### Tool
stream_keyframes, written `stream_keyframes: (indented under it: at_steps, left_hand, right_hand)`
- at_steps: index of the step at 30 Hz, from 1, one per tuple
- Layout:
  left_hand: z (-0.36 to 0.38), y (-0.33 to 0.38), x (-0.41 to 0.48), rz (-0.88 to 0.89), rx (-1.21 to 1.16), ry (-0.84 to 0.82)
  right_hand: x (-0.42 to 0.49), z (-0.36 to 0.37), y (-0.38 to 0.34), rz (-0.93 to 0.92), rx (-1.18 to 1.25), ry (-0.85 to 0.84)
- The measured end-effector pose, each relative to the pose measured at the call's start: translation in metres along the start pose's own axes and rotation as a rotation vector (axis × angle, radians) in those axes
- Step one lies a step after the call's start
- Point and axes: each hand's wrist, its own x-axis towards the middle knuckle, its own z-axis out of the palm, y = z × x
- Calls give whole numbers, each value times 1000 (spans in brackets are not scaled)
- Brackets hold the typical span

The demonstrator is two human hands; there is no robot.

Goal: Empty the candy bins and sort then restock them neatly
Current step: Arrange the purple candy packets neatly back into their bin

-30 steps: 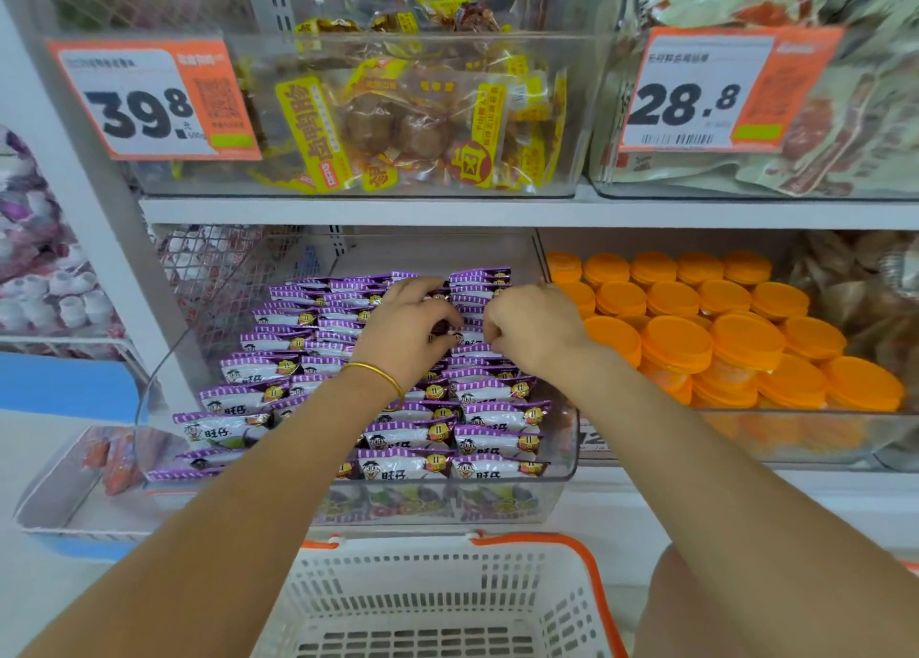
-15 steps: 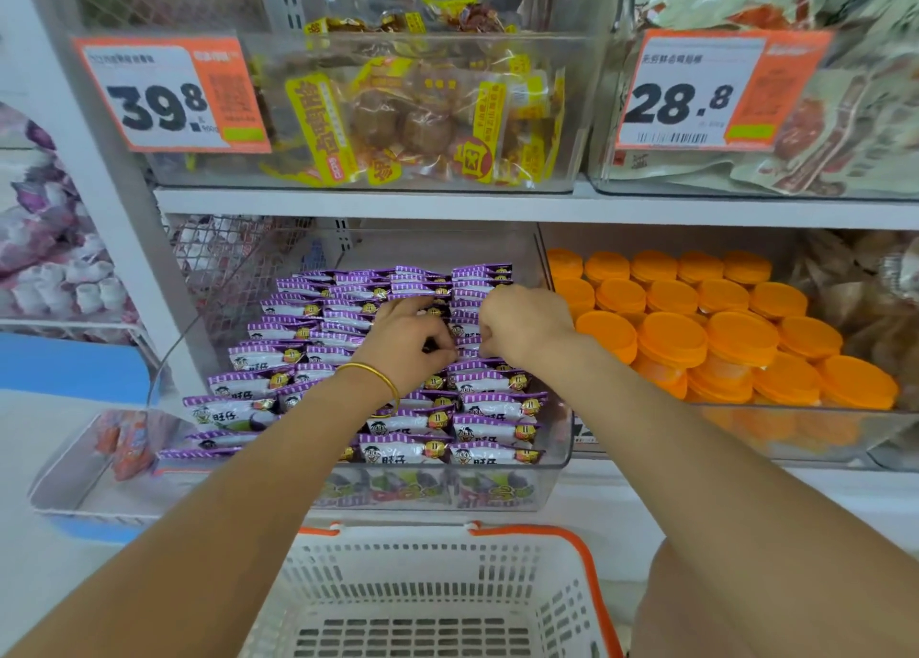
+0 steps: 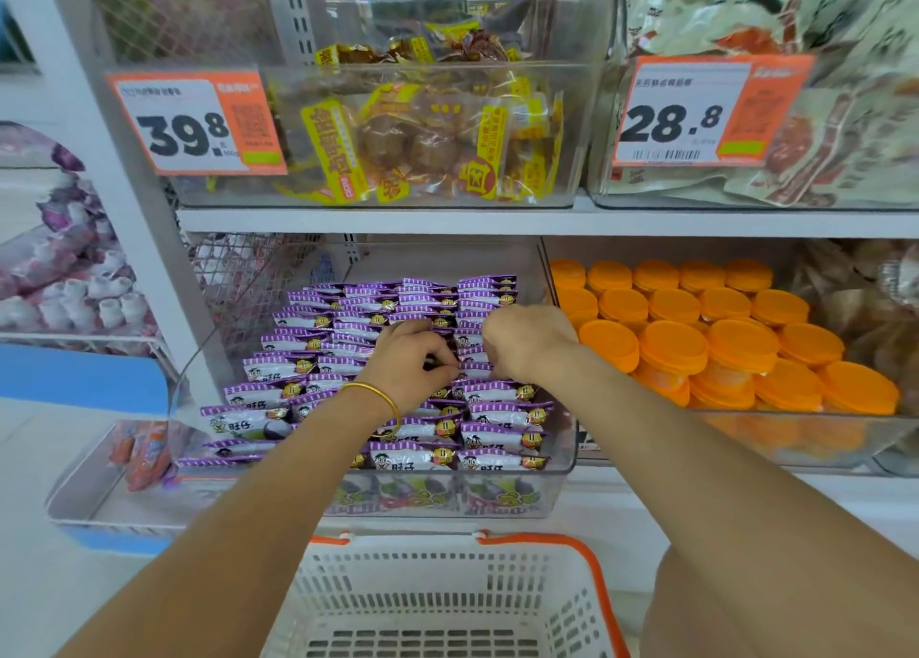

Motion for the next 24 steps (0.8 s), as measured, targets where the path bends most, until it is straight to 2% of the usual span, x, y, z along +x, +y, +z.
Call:
stream_keyframes:
  at_steps: [4, 11, 20, 24]
  left_hand:
    - [3, -3, -1, -4, -17, 6]
    - [4, -6, 0, 10, -15, 10]
    - [2, -3, -2, 8, 10, 17]
    - [5, -2, -3, 24, 77, -45]
  right_hand:
    - [-1, 0, 1, 11, -2, 38]
    - [-2, -10, 9, -68, 111, -115]
    - [-1, -13, 12, -104, 190, -123]
    - [2, -12, 10, -89, 139, -171]
